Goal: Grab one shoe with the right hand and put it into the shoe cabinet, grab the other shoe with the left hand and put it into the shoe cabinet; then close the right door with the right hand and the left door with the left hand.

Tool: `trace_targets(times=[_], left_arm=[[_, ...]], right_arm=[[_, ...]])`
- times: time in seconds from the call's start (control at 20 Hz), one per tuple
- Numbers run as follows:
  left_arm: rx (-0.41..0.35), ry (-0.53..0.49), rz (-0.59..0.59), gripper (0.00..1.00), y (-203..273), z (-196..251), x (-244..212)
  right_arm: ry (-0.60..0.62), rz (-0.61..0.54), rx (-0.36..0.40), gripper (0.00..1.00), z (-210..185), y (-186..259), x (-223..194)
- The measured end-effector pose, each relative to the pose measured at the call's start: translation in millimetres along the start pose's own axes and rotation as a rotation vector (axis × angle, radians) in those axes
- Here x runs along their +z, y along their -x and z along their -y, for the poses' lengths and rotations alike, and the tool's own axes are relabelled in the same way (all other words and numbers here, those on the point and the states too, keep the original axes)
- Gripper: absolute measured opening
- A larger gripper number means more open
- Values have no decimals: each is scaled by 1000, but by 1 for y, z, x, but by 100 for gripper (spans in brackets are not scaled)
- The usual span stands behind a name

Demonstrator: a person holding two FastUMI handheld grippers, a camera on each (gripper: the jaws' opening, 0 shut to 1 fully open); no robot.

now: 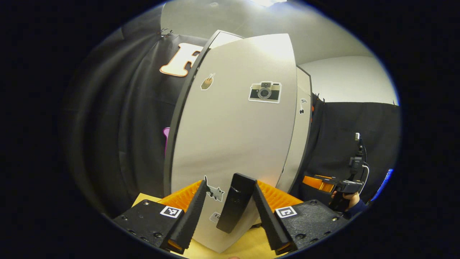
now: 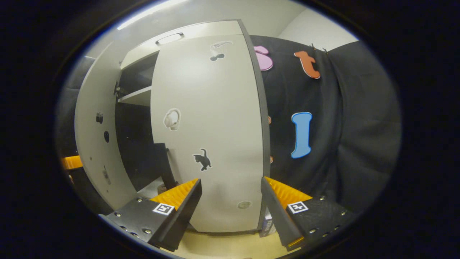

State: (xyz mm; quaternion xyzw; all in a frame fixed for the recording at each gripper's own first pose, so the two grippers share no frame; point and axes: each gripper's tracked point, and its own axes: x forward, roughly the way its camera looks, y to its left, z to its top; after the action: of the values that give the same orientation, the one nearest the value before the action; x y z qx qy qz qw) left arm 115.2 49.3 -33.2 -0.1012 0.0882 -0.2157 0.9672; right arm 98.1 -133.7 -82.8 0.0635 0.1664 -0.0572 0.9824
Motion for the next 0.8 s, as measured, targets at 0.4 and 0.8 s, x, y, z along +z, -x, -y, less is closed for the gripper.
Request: trace_targets(times=[0.4, 0.8], left_arm=[[-54, -19, -20, 83, -36, 12, -5], [-96, 24, -32, 83, -52, 21, -9]], right_arm=[[-14, 7, -39, 99, 35, 22, 0], [25, 35, -1, 99, 39, 34, 5]])
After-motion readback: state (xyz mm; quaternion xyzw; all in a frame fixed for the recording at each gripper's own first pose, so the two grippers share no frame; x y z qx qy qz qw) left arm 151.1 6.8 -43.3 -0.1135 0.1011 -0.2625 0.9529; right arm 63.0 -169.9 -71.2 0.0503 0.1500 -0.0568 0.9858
